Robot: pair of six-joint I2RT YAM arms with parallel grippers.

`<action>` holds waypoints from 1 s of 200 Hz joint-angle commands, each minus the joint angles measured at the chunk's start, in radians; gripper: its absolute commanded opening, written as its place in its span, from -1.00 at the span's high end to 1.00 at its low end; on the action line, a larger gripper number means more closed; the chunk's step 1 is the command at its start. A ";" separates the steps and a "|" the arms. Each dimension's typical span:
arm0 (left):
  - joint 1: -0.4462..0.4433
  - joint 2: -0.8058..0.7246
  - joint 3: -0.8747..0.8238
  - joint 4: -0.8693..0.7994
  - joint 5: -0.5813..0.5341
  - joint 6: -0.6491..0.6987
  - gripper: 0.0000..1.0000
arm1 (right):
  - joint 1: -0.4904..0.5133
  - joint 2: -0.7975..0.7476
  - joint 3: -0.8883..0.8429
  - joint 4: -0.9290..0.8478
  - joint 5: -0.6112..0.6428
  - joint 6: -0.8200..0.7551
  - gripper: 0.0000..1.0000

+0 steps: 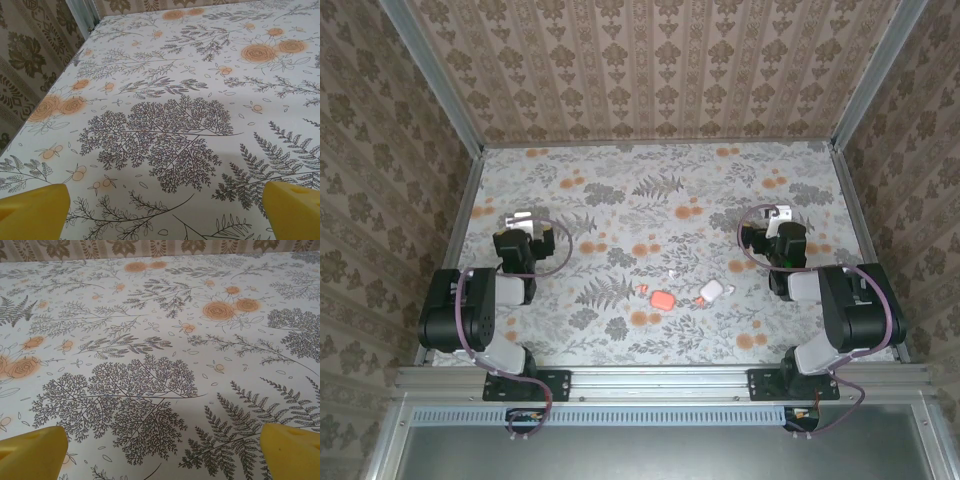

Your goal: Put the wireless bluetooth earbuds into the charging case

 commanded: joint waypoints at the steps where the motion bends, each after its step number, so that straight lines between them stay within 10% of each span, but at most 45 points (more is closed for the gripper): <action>1: -0.001 -0.010 0.024 0.015 0.013 0.000 -1.00 | 0.000 -0.009 0.014 0.025 -0.004 0.003 -1.00; 200: -0.005 -0.019 0.021 0.016 0.006 0.005 -1.00 | 0.001 -0.039 0.027 -0.026 -0.001 0.002 -1.00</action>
